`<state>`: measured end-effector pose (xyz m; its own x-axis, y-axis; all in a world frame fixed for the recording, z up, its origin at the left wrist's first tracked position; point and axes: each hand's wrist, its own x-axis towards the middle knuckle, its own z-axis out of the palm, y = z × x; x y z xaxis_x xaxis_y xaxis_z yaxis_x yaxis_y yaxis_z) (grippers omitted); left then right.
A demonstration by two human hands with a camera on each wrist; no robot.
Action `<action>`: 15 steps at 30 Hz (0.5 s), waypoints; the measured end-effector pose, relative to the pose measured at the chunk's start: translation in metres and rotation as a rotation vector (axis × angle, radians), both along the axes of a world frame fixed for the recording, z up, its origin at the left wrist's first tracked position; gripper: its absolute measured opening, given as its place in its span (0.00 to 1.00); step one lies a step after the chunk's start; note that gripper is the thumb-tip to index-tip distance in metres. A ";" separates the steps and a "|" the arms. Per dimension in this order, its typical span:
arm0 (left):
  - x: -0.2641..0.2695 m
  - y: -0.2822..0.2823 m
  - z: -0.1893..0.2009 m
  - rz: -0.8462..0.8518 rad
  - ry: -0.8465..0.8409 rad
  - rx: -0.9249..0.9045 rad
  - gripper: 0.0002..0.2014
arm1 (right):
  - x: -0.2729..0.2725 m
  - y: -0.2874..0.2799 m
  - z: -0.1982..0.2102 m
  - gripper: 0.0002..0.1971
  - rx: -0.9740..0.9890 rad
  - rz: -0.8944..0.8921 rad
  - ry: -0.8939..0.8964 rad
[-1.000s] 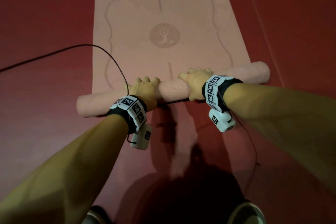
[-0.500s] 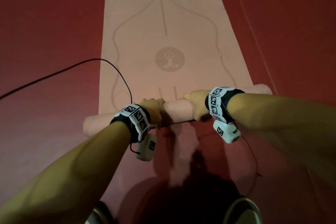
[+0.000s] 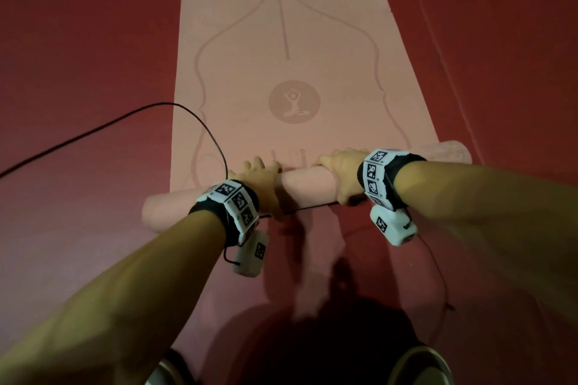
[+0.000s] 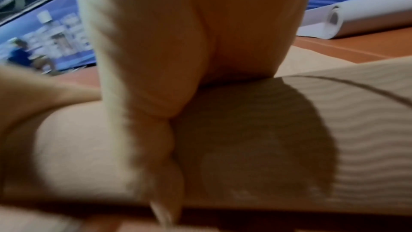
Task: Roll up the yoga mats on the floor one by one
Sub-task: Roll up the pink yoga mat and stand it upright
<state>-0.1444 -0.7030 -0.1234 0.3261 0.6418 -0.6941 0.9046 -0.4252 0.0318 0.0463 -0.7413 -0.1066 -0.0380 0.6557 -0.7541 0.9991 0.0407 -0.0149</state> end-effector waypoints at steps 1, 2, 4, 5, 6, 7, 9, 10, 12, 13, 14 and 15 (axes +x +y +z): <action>-0.001 -0.002 -0.002 0.000 0.004 0.051 0.48 | 0.000 0.004 0.000 0.48 -0.016 0.001 0.006; -0.001 -0.003 -0.004 -0.002 0.000 0.073 0.48 | 0.001 0.007 -0.002 0.50 -0.027 -0.001 0.018; -0.001 0.001 -0.007 -0.012 -0.018 0.046 0.46 | 0.003 0.010 -0.006 0.52 -0.037 0.004 0.027; -0.002 0.006 -0.007 -0.014 -0.027 0.021 0.45 | 0.003 0.010 -0.005 0.52 -0.030 0.010 0.020; -0.002 0.011 -0.006 -0.016 -0.033 -0.005 0.45 | 0.003 0.009 -0.005 0.50 -0.011 0.015 0.009; -0.001 0.015 -0.005 -0.017 -0.034 -0.028 0.45 | 0.003 0.006 -0.005 0.49 0.024 0.027 -0.011; 0.000 0.022 -0.003 -0.021 -0.030 -0.081 0.43 | 0.003 0.001 -0.008 0.48 0.123 0.064 -0.059; 0.000 0.026 -0.002 -0.012 -0.043 -0.118 0.41 | 0.002 -0.003 -0.010 0.47 0.165 0.084 -0.079; 0.000 0.033 -0.003 0.043 -0.104 -0.203 0.37 | 0.000 -0.008 -0.015 0.46 0.214 0.086 -0.093; -0.001 0.035 -0.003 0.064 -0.126 -0.230 0.36 | -0.001 -0.009 -0.016 0.45 0.215 0.063 -0.085; -0.001 0.037 -0.004 0.074 -0.138 -0.237 0.36 | -0.001 -0.007 -0.015 0.43 0.209 0.041 -0.073; -0.002 0.038 -0.004 0.074 -0.141 -0.228 0.37 | -0.002 -0.005 -0.014 0.42 0.196 0.026 -0.062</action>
